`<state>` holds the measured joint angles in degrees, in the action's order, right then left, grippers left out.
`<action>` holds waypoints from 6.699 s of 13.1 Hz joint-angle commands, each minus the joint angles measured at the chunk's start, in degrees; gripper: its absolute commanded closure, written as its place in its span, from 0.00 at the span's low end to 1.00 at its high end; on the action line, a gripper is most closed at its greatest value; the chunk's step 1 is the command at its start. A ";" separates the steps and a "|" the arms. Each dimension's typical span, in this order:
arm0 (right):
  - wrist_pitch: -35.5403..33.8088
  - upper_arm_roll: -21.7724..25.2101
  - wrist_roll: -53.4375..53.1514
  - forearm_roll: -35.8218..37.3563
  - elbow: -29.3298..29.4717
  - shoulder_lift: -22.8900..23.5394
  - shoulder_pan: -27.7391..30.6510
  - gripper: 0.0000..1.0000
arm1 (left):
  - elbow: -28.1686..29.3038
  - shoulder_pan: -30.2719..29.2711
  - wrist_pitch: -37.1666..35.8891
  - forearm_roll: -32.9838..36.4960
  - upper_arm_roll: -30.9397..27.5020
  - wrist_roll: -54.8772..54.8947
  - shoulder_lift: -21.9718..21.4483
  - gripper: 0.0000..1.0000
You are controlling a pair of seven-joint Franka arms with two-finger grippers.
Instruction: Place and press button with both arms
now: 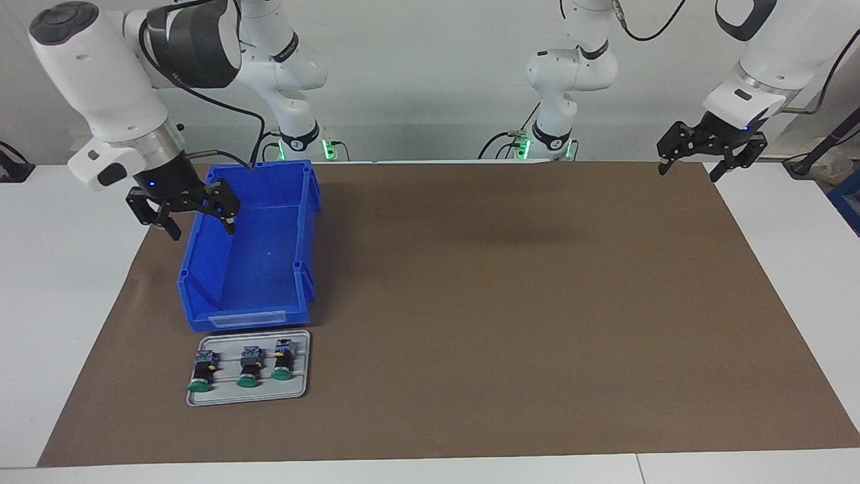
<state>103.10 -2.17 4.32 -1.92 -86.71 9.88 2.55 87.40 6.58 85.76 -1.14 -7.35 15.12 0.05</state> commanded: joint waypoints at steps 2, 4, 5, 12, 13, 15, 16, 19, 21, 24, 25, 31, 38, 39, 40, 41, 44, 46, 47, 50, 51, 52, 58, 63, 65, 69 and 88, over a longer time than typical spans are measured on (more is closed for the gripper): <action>10.25 -0.20 -1.50 1.75 -0.83 7.94 -0.09 0.05 | 1.28 -0.17 -0.24 1.14 0.32 -0.53 -1.28 0.00; 16.40 -0.20 -3.61 1.75 -0.83 12.51 0.08 0.05 | 1.28 -0.17 -0.16 1.14 0.32 -0.53 -1.28 0.00; 19.39 -0.11 -3.96 1.75 -0.83 14.62 0.00 0.05 | 1.28 -0.17 -0.16 1.14 0.32 -0.53 -1.28 0.00; 31.80 -0.11 -8.97 4.91 -0.48 24.91 0.09 0.20 | 1.28 -0.17 -0.24 1.14 0.32 -0.53 -1.28 0.00; 32.86 -0.11 -9.15 4.91 -0.48 25.79 0.08 0.20 | 1.28 -0.17 -0.25 1.14 0.40 -0.53 -1.28 0.00; 34.44 -0.11 -9.15 4.91 -0.65 27.03 0.17 0.20 | 1.28 -0.17 -0.16 1.14 0.32 -0.53 -1.28 0.00; 34.80 -0.11 -9.15 4.91 -0.74 27.29 0.09 0.24 | 1.28 -0.17 -0.16 1.14 0.32 -0.53 -1.28 0.00; 34.80 -0.11 -9.15 4.91 -0.74 27.65 0.08 0.41 | 1.28 -0.17 -0.16 1.14 0.32 -0.53 -1.28 0.00; 34.63 -0.20 -9.15 4.82 -0.83 27.56 0.00 0.55 | 1.28 -0.17 -0.16 1.14 0.40 -0.53 -1.28 0.00; 32.09 -0.20 -9.24 4.82 -0.22 27.47 -0.09 0.85 | 1.28 -0.17 -0.16 1.14 0.32 -0.53 -1.28 0.00; 31.03 -0.11 -9.24 4.91 0.48 27.47 -0.09 0.88 | 1.28 -0.17 -0.16 1.14 0.32 -0.53 -1.28 0.00; 10.85 -0.90 -9.33 5.09 13.13 25.98 -0.44 0.91 | 1.28 -0.17 -0.16 1.14 0.32 -0.53 -1.28 0.00; 2.80 -0.20 -27.21 5.79 14.91 19.21 -14.13 0.91 | 1.28 -0.17 -0.24 1.14 0.40 -0.53 -1.28 0.00; 4.38 -0.81 -34.31 5.53 14.82 19.30 -15.55 0.91 | 1.28 -0.17 -0.25 1.14 0.32 -0.53 -1.28 0.00; 7.18 -0.82 -40.47 5.00 14.47 19.04 -16.78 0.90 | 1.28 -0.17 -0.16 1.14 0.32 -0.53 -1.28 0.00; 7.64 -0.90 -44.88 4.82 14.20 19.03 -18.44 0.90 | 1.28 -0.17 -0.24 1.14 0.32 -0.53 -1.28 0.00; 8.61 -0.90 -61.38 5.08 14.03 19.73 -23.19 0.91 | 1.28 -0.17 -0.25 1.14 0.32 -0.53 -1.28 0.00; 8.44 -0.82 -71.95 6.49 14.11 21.39 -27.22 0.92 | 1.28 -0.17 -0.24 1.14 0.40 -0.53 -1.28 0.00; 7.74 -0.38 -77.82 8.84 14.46 23.58 -30.29 0.93 | 1.28 -0.17 -0.16 1.14 0.32 -0.53 -1.28 0.00; 8.52 -0.81 -99.70 13.17 17.96 29.74 -34.37 0.96 | 1.28 -0.17 -0.25 1.14 0.40 -0.53 -1.28 0.00; 8.44 -0.90 -104.73 13.09 19.90 31.15 -34.46 0.96 | 1.28 -0.17 -0.25 1.14 0.32 -0.53 -1.28 0.00; 8.61 -0.90 -108.26 13.08 20.61 32.03 -34.89 0.94 | 1.28 -0.17 -0.25 1.14 0.32 -0.53 -1.28 0.00; 14.41 -0.99 -126.82 11.15 19.57 34.32 -38.58 0.92 | 1.28 -0.17 -0.16 1.14 0.32 -0.53 -1.28 0.00; 12.06 -0.47 -128.77 11.77 18.59 37.93 -42.37 0.68 | 1.28 -0.17 -0.24 1.14 0.32 -0.53 -1.28 0.00; 9.06 -0.38 -128.69 11.85 19.65 37.84 -41.84 0.29 | 1.28 -0.17 -0.24 1.14 0.32 -0.53 -1.28 0.00; 6.42 -1.07 -128.25 11.15 23.58 36.70 -37.90 0.07 | 1.28 -0.17 -0.16 1.14 0.32 -0.53 -1.28 0.00; -11.71 -7.50 -23.35 1.84 2.90 -0.99 -0.01 0.09 | 11.37 15.74 16.70 -5.80 1.81 37.75 -2.43 0.00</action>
<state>86.22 -8.68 -27.04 1.24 -72.94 15.05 0.36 93.87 20.39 98.64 -6.08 -4.64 45.53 -0.30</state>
